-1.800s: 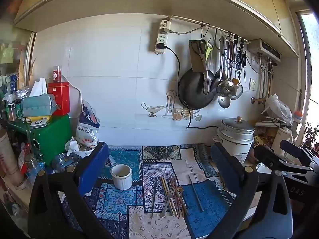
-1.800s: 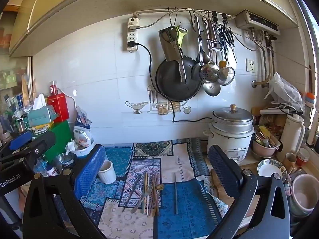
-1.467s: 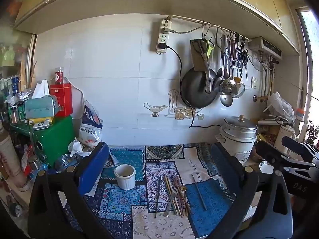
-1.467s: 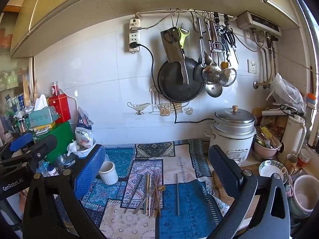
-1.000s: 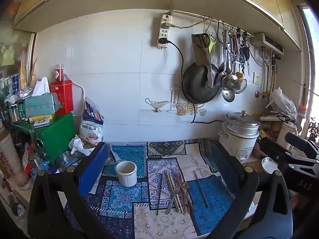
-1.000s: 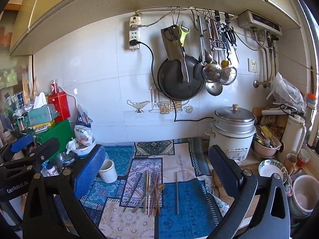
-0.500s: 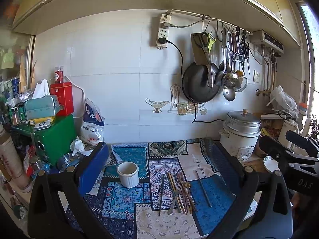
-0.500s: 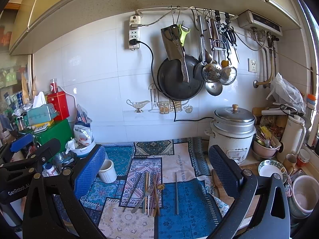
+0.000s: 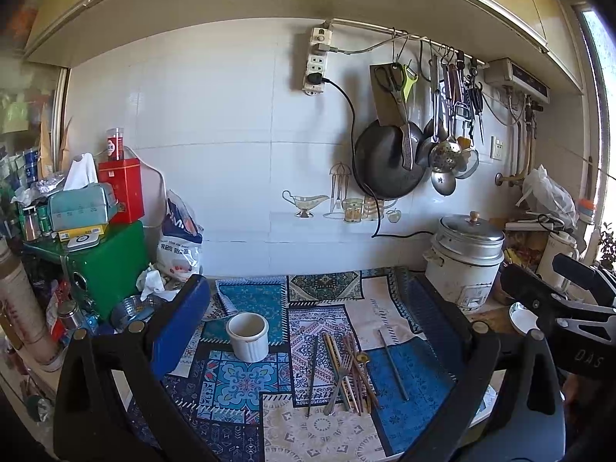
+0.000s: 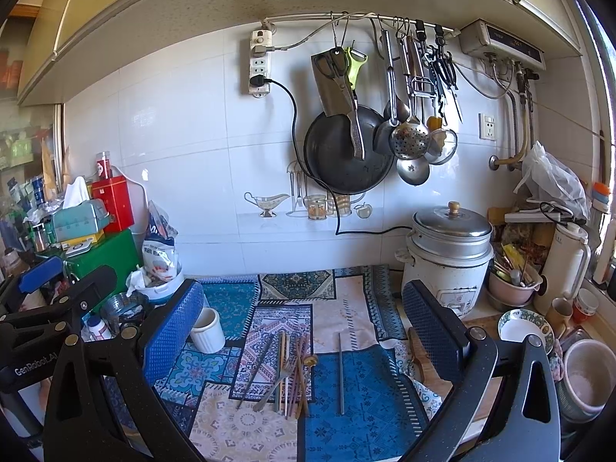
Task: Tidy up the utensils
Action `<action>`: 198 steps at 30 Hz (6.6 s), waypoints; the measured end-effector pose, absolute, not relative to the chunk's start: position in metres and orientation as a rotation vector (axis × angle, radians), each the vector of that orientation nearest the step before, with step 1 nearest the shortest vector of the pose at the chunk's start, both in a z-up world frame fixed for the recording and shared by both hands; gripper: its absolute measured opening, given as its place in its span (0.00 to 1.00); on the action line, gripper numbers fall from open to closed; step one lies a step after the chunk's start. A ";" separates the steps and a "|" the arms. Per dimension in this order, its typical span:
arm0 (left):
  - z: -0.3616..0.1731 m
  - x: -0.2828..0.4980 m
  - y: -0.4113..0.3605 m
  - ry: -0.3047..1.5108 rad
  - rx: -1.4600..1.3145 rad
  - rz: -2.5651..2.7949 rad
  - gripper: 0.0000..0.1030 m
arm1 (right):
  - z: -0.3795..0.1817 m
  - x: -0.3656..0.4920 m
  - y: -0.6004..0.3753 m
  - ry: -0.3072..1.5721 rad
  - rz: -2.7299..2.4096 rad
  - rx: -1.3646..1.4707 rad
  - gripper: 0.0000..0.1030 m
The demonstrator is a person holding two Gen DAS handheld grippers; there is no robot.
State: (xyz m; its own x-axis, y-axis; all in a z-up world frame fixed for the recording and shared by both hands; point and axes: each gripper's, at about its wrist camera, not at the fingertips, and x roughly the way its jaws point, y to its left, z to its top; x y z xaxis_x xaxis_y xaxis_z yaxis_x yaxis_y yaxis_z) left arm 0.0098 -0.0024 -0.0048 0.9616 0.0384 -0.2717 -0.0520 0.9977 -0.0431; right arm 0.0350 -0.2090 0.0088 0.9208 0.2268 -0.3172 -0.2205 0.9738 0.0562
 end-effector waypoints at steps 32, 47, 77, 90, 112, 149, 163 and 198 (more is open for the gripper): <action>-0.006 0.010 -0.008 0.272 -0.040 0.038 1.00 | 0.011 0.034 -0.213 0.330 0.222 0.041 1.00; -0.034 0.066 0.001 0.386 -0.073 0.026 1.00 | -0.014 0.075 -0.212 0.415 0.192 0.032 1.00; -0.307 0.301 0.003 1.211 -0.049 -0.010 0.41 | -0.239 0.285 -0.223 1.192 0.276 -0.028 0.57; -0.337 0.351 0.006 1.324 -0.066 -0.056 0.23 | -0.279 0.331 -0.234 1.337 0.309 0.008 0.32; -0.341 0.389 -0.024 1.409 0.102 -0.193 0.04 | -0.295 0.355 -0.202 1.392 0.383 0.001 0.05; -0.169 0.294 0.045 0.837 -0.145 0.054 0.04 | -0.147 0.309 -0.161 0.963 0.558 -0.047 0.05; -0.104 0.304 0.137 0.614 -0.157 0.136 0.04 | -0.092 0.308 -0.080 0.801 0.608 0.017 0.05; -0.214 0.369 0.200 0.743 -0.207 0.085 0.04 | -0.174 0.343 0.028 1.076 0.614 -0.033 0.05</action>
State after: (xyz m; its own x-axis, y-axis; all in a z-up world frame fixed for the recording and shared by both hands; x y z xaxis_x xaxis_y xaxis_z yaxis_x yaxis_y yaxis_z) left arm 0.3688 0.1996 -0.2140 0.7340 0.0037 -0.6791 -0.1500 0.9762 -0.1569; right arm 0.3434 0.0282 -0.1736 0.3256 0.4527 -0.8301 -0.4843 0.8339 0.2648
